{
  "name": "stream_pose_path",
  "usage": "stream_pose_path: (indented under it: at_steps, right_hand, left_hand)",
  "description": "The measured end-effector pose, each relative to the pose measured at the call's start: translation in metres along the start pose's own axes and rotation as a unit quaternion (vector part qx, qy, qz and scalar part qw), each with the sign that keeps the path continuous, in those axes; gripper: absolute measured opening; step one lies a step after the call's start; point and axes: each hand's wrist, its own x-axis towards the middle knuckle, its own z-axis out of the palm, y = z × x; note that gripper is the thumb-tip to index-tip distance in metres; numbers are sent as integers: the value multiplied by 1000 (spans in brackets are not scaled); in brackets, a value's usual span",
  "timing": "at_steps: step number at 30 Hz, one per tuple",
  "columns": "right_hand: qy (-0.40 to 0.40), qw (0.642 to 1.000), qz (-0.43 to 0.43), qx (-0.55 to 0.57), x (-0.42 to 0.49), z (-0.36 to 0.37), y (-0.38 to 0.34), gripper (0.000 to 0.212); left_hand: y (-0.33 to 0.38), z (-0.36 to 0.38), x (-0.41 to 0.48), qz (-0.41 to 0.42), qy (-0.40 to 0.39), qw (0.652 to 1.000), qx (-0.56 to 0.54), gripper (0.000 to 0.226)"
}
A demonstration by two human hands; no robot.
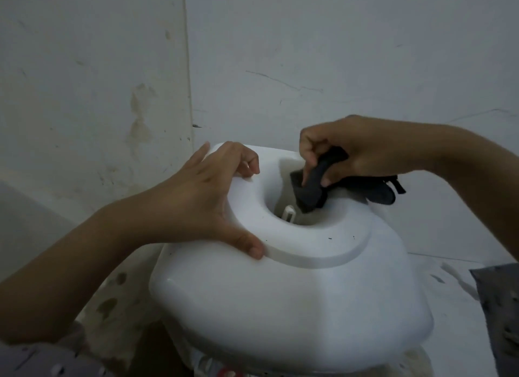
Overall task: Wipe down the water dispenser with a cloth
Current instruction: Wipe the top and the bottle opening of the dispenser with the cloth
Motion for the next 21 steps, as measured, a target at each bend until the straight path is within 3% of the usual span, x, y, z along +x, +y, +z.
stream_pose_path:
  at_steps: [3, 6, 9, 12, 14, 18, 21]
  right_hand:
    - [104, 994, -11, 29, 9, 6, 2, 29]
    - [132, 985, -35, 103, 19, 21, -5, 26]
    - [74, 978, -58, 187, 18, 29, -12, 26]
    - [-25, 978, -64, 198, 10, 24, -13, 27]
    - [-48, 978, -49, 198, 7, 15, -11, 27]
    - [101, 965, -21, 241, 17, 15, -14, 25]
    - [108, 969, -53, 215, 21, 28, -24, 25]
  left_hand:
    - [2, -1, 0, 6, 5, 1000, -1, 90]
    - [4, -2, -1, 8, 3, 1000, -1, 90]
    - [5, -4, -1, 4, -2, 1000, 1, 89]
    - [5, -3, -1, 6, 1, 1000, 1, 91]
    - [4, -2, -3, -6, 1, 1000, -7, 93]
    - [5, -1, -3, -25, 2, 999, -45, 96]
    - [5, 0, -3, -30, 1, 997, -68, 104]
